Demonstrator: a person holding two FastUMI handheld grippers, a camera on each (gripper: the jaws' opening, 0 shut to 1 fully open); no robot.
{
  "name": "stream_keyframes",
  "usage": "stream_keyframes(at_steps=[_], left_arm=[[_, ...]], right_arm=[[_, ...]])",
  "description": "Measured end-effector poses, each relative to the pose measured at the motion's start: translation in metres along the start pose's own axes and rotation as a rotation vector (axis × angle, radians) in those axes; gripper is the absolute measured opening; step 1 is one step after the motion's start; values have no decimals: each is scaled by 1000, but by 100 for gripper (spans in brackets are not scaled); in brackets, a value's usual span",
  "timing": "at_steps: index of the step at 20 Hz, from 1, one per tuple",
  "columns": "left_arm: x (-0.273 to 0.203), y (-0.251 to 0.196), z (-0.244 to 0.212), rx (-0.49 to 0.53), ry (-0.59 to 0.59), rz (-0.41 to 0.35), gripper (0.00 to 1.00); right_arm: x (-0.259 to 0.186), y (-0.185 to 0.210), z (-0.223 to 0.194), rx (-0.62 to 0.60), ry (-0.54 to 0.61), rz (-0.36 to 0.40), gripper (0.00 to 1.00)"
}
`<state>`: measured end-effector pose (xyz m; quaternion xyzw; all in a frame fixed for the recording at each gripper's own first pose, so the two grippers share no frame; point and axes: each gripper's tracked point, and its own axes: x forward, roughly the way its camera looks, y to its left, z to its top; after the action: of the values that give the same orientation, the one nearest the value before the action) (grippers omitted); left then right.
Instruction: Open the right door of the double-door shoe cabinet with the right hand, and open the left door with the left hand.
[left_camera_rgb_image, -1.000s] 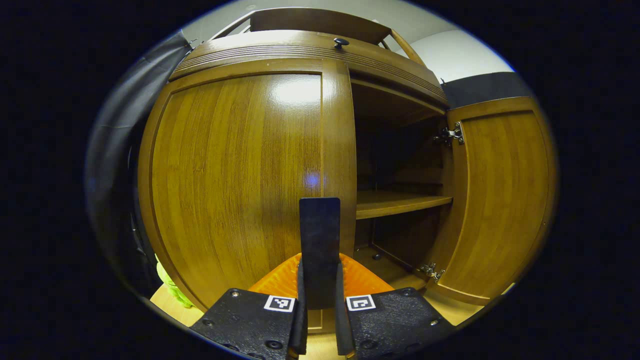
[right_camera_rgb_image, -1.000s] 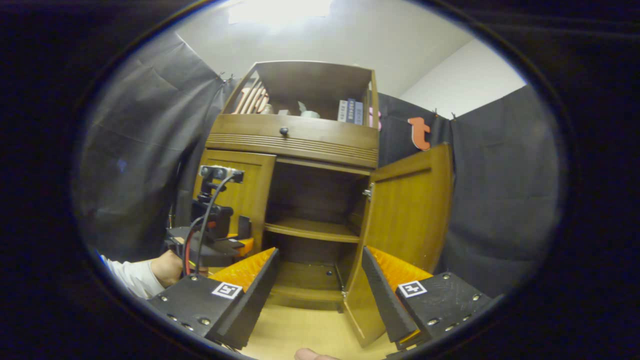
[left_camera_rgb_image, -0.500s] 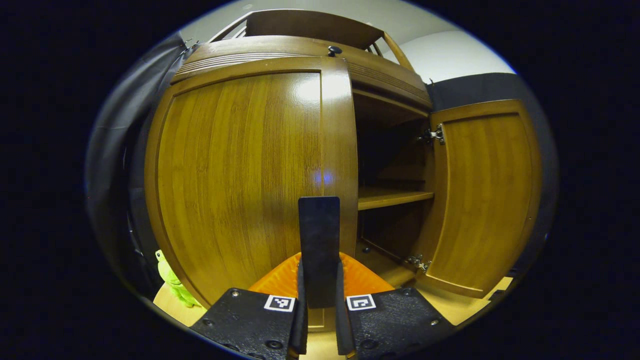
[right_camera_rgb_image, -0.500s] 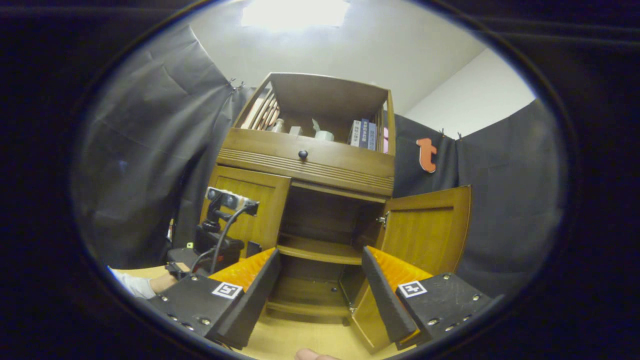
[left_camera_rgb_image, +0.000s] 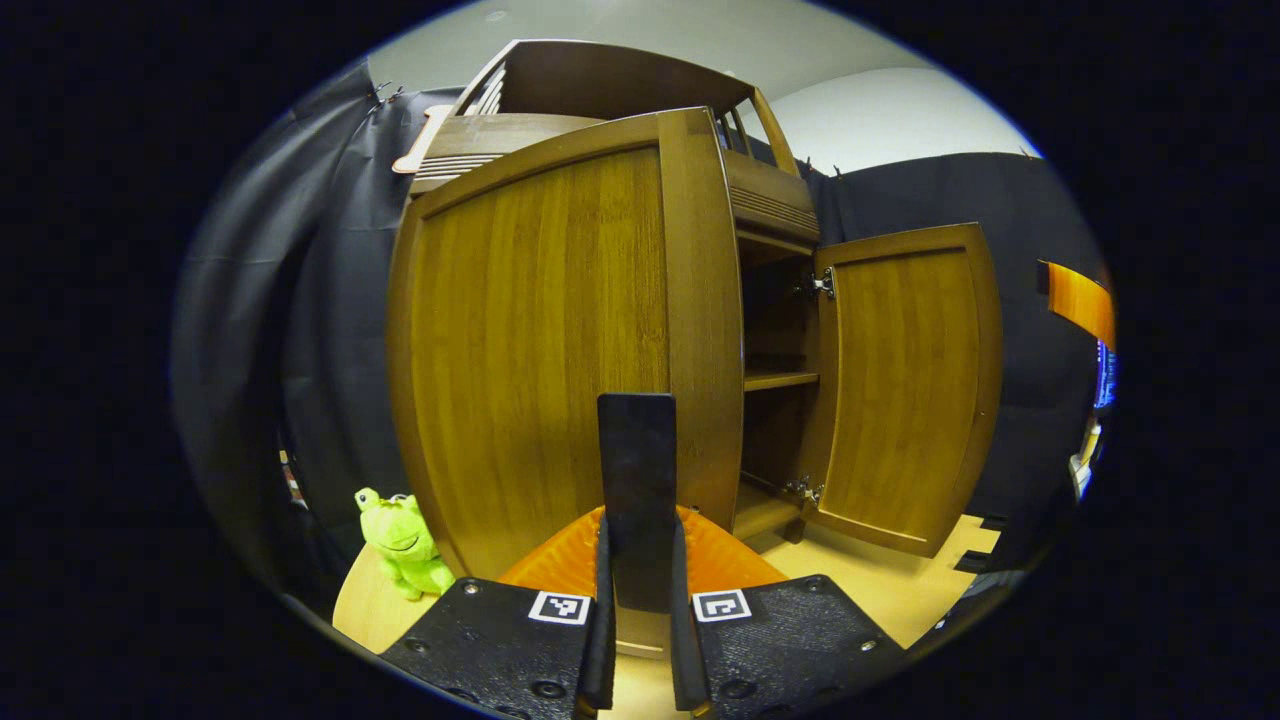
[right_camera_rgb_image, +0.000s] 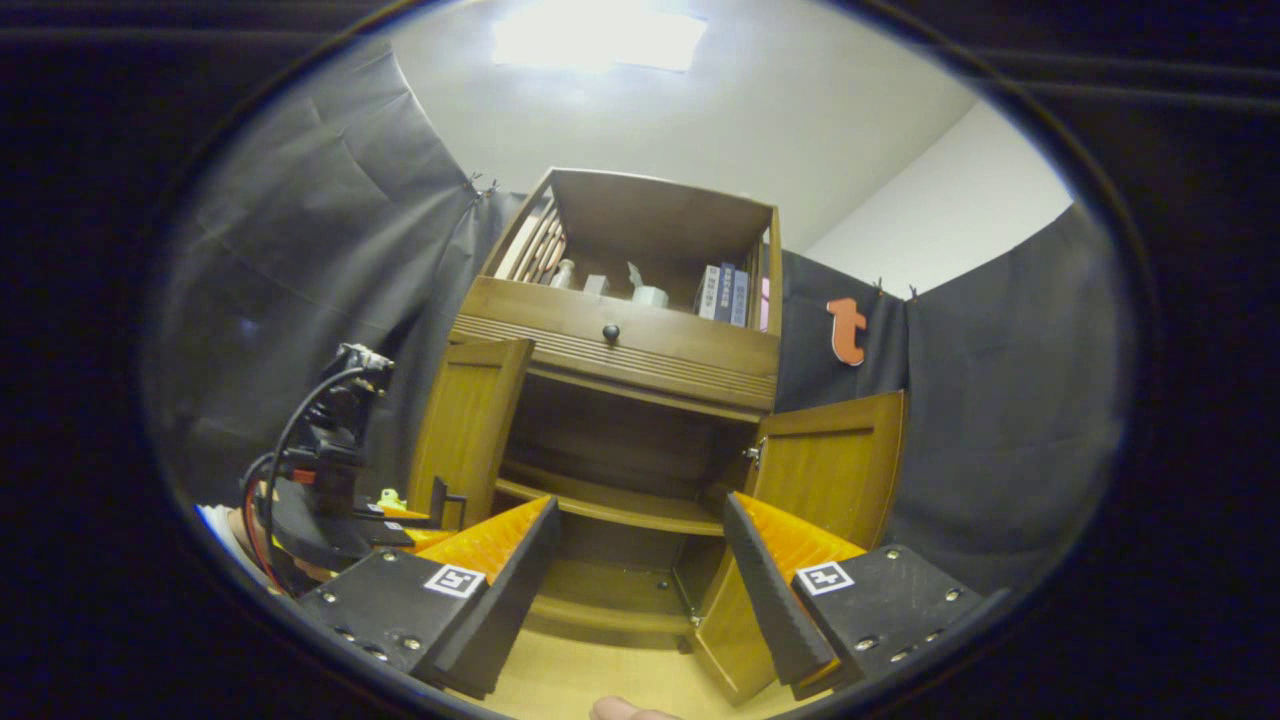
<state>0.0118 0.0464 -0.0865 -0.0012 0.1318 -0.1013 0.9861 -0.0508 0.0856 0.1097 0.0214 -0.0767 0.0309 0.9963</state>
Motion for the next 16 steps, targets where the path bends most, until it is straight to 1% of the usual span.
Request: stream_keyframes(at_steps=[5, 9, 12, 14, 16], left_arm=[[-35, 22, -2, 2, 9, 19, 24], [-58, 43, -3, 12, 11, 56, 23], [-70, 58, -4, 15, 6, 87, 22], [-77, 68, -5, 3, 3, 103, 22], [-84, 81, -6, 5, 2, 137, 22]], right_arm=[[-16, 0, 11, -21, -36, 5, 98], [-16, 4, 3, 0, -9, 20, 98], [-13, 5, -12, 31, 35, 22, 98], [-13, 8, -36, 51, 97, 23, 97], [-17, 11, -58, 80, 148, 12, 98]])
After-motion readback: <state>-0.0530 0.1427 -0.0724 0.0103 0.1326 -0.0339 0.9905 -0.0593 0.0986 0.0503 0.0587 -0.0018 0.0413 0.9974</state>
